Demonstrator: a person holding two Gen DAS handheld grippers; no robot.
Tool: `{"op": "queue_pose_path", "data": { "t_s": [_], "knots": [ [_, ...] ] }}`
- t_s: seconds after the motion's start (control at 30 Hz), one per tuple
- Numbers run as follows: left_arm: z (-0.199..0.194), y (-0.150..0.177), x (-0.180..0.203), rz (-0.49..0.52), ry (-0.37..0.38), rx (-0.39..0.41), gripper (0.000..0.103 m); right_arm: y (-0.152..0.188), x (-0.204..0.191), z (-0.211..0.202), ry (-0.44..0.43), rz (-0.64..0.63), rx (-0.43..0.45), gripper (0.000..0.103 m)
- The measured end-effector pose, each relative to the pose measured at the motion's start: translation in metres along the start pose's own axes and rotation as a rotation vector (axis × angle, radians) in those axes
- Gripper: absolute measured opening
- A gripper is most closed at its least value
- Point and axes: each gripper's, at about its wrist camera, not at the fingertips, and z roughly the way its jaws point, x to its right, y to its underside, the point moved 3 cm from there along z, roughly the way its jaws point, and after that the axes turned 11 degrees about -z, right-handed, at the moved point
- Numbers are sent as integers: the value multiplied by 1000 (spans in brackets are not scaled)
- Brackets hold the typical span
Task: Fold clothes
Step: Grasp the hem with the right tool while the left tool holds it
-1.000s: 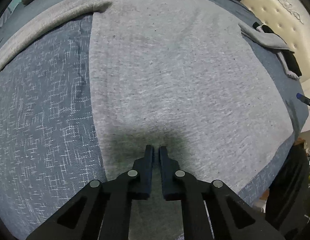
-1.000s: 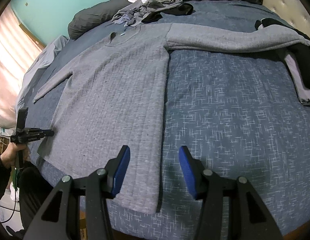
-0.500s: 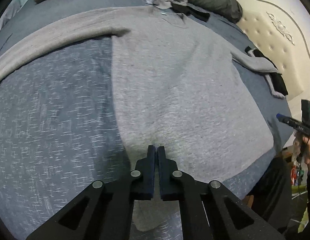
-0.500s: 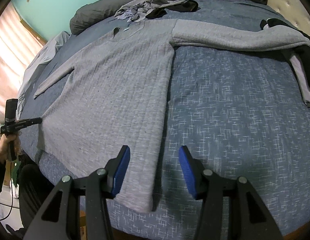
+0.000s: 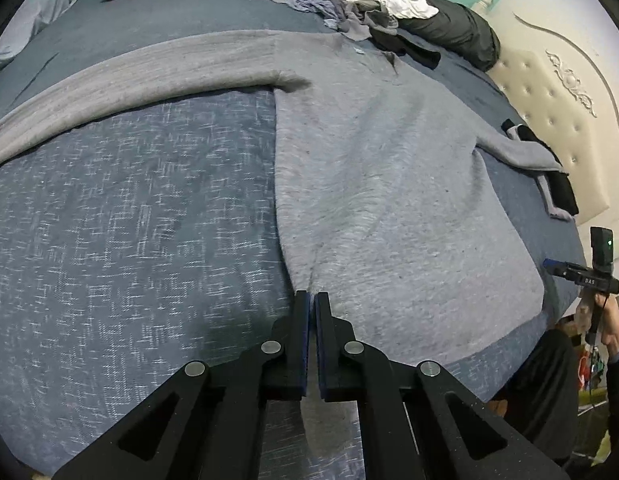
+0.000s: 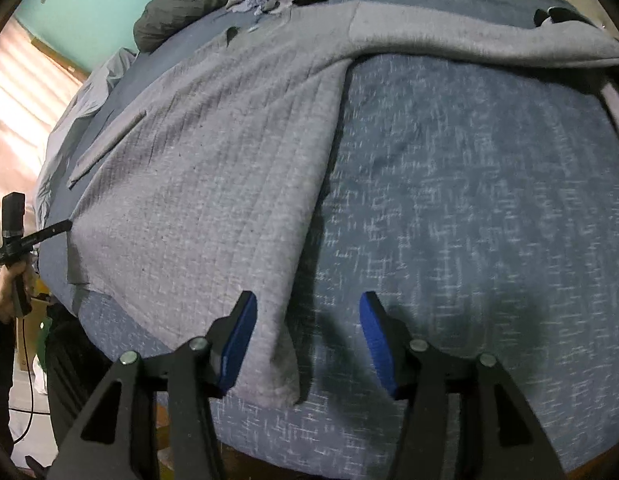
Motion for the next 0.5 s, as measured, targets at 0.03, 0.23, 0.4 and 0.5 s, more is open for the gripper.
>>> {"op": "queue_pose_path", "data": {
  "t_s": [0.03,0.23,0.4,0.5],
  "knots": [
    [-1,0,-1,-2,-2,0,3,0,-2,3,-2,-6,-7,57],
    [-1,3,-6,-3,-12,-9,3,3,-12,20,-45,-19,-62,65],
    [3,8,-3,10,-15,-52,9,10,-15,40,-68,11,-112,66],
    [4,16,-16,-4,-26,-93,37,12,-17,44,-65,9,-124,66]
  ]
}}
